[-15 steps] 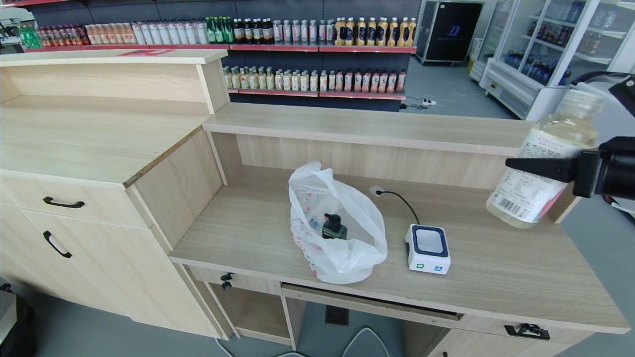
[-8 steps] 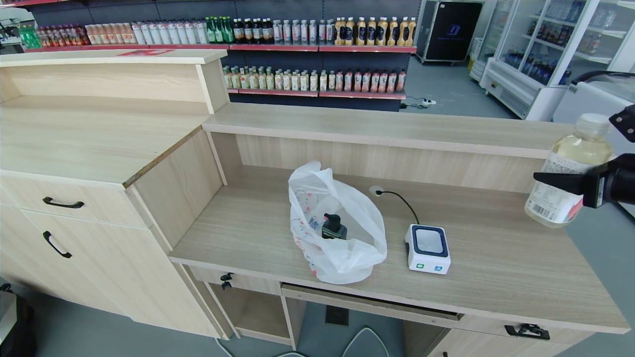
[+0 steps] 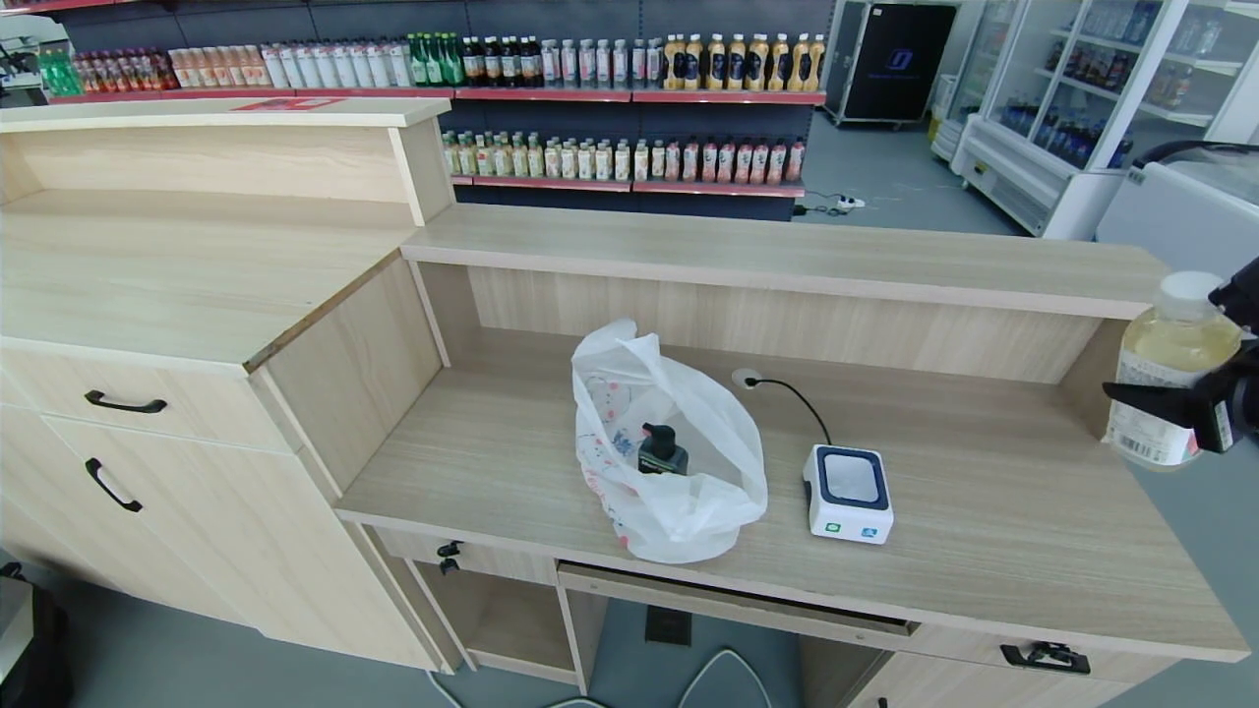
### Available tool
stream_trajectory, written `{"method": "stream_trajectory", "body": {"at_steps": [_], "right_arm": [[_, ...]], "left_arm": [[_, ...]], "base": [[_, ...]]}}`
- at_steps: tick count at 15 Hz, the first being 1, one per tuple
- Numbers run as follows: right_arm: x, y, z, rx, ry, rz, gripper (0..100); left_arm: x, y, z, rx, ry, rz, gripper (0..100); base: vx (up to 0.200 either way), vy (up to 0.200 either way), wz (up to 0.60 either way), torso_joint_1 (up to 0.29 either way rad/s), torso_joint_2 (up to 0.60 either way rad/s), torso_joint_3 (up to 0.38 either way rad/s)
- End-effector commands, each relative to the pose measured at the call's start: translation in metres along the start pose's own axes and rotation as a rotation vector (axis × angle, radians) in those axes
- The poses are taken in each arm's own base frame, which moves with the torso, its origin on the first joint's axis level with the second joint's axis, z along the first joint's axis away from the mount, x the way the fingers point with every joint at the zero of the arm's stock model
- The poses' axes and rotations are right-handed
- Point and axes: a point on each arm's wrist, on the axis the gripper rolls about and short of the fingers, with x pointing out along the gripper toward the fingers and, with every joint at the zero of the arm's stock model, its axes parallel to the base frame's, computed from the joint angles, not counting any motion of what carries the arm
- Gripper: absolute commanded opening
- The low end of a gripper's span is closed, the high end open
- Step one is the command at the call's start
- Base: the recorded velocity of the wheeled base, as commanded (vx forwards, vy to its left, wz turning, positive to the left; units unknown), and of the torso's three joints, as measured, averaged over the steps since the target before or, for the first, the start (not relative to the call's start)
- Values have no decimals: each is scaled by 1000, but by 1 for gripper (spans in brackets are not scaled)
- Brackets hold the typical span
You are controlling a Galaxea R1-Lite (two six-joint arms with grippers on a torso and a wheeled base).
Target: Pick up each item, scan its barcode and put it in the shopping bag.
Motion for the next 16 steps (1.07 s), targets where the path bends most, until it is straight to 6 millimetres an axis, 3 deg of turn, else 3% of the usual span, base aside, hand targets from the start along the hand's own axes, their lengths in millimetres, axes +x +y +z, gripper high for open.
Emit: {"method": "stream_trajectory", "body": {"at_steps": [1,3,9,14,16], "right_arm": [[2,-6,-19,-31,51,-8,0],[6,-10,-32,-102,81,-2,0],[15,-12,-38,-201,41,39,0],[27,-12,-48,-242,-53,139,0],[30,-15,-60,-351,-51,146,0]], "left_arm": [[0,0,0,0,-1,0,100],[0,0,0,0,0,0,100],[0,0,0,0,0,0,100],[0,0,0,0,0,0,100],[0,0,0,0,0,0,100]], "base": [[0,0,0,0,0,0],[0,0,0,0,0,0],[0,0,600,1,2,5],[0,0,0,0,0,0],[0,0,0,-62,18,-52]]}}
